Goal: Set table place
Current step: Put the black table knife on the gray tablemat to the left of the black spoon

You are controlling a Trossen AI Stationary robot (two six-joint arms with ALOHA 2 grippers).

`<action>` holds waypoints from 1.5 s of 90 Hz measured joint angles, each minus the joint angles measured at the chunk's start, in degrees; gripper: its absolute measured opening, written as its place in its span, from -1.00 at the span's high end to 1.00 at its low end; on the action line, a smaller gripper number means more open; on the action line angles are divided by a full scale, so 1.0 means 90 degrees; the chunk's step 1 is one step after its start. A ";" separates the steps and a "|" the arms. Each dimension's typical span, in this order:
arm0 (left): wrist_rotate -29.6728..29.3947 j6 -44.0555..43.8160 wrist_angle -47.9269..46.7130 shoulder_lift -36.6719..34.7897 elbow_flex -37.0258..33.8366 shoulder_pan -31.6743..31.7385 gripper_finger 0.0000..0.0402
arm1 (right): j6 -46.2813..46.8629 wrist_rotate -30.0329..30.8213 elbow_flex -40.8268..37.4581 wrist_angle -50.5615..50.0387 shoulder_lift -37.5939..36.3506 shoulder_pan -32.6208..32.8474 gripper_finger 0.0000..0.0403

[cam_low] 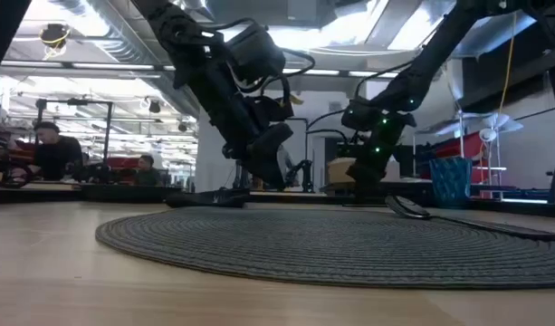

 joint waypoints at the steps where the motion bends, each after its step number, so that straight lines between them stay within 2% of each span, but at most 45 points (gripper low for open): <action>1: -0.0002 0.0000 -0.0002 0.0000 0.0000 -0.0008 1.00 | 0.0004 0.0011 0.0000 -0.0010 0.0000 0.0000 1.00; 25: 0.0001 -0.0145 0.0004 0.0000 0.0000 -0.0113 1.00 | 0.0035 0.0010 0.0002 -0.0071 0.0000 0.0000 1.00; 64: -0.0001 -0.0307 -0.0078 0.0000 0.0000 -0.0239 1.00 | 0.0218 -0.1260 0.0005 -0.0355 -0.0022 0.0054 1.00; 92: -0.0002 -0.0311 -0.0198 0.0000 0.0000 -0.0321 1.00 | 0.0017 -0.1918 0.0015 -0.0998 -0.0034 0.0795 1.00; 113: -0.0005 -0.0355 -0.0298 0.0000 0.0000 -0.0328 1.00 | -0.0177 -0.1906 0.0007 -0.1333 -0.0034 0.1357 1.00; 135: -0.0005 -0.0355 -0.0412 0.0000 0.0000 -0.0359 1.00 | -0.0512 -0.1865 -0.0015 -0.1398 -0.0197 0.1472 1.00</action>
